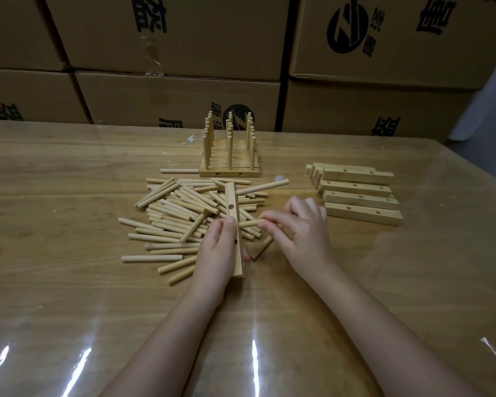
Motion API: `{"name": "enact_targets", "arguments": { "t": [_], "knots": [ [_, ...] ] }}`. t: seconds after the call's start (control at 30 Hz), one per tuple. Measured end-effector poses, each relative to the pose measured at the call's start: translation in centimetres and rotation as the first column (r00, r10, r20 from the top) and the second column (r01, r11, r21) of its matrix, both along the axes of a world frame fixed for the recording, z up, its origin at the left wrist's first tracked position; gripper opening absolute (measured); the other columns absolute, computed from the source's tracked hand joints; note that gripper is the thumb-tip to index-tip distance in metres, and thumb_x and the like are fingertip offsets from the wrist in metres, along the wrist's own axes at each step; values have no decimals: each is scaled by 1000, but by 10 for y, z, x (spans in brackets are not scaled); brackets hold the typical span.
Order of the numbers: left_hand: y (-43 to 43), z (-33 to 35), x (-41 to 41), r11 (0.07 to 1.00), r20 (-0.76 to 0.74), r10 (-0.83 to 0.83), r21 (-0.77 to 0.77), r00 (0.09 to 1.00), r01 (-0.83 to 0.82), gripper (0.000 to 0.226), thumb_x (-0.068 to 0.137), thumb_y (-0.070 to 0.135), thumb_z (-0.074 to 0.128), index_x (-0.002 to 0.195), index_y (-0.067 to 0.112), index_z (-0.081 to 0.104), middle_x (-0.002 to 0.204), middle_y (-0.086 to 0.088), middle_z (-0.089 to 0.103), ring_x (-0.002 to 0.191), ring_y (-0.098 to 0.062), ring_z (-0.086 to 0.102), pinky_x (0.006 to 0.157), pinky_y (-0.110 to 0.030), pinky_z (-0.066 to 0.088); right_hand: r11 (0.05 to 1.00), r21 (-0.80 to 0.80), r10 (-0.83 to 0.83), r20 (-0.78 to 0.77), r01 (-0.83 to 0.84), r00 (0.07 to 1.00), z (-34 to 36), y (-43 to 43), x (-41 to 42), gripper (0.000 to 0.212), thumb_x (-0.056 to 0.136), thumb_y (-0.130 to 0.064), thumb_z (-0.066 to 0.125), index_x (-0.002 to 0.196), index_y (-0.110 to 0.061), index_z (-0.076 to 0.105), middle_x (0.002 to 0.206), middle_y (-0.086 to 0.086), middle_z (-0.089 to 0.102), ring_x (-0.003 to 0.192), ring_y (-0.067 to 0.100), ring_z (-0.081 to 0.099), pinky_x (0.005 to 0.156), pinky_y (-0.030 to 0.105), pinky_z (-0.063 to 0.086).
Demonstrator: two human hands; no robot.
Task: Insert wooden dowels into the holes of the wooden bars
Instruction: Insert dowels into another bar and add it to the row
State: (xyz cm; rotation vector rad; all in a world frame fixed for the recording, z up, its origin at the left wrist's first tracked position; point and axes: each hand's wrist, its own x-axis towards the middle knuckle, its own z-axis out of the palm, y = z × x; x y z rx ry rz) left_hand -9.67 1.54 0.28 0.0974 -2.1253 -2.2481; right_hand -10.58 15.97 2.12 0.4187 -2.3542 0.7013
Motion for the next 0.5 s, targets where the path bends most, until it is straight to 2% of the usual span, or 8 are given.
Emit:
{"name": "enact_targets", "arguments": {
  "t": [0.17,0.33,0.5],
  "knots": [
    [1,-1,-1,1000,-21,9,-16,1000,-9,26,99,35,39,87,20,57,48,1,57,47,-11,56,57,-32,45,998,62,-14,-23,16,1000,5,-1,2,30,83,-42,52,87,-23,75,71,-1,46,73,17,41,68,34,30],
    [0,-2,-1,1000,-29,19,-22,999,-19,27,100,34,39,84,20,56,48,0,56,47,-13,55,57,-34,45,997,72,12,42,-15,999,8,-1,3,25,83,-40,58,88,-22,74,72,-7,42,74,14,40,70,30,24],
    [0,-3,-1,999,-41,19,-50,999,-21,27,99,33,40,84,17,56,54,-2,56,47,-11,56,51,-27,44,990,129,49,121,-64,991,16,3,3,18,87,-31,62,94,-20,74,76,-13,44,76,12,40,69,27,20]
  ]
}}
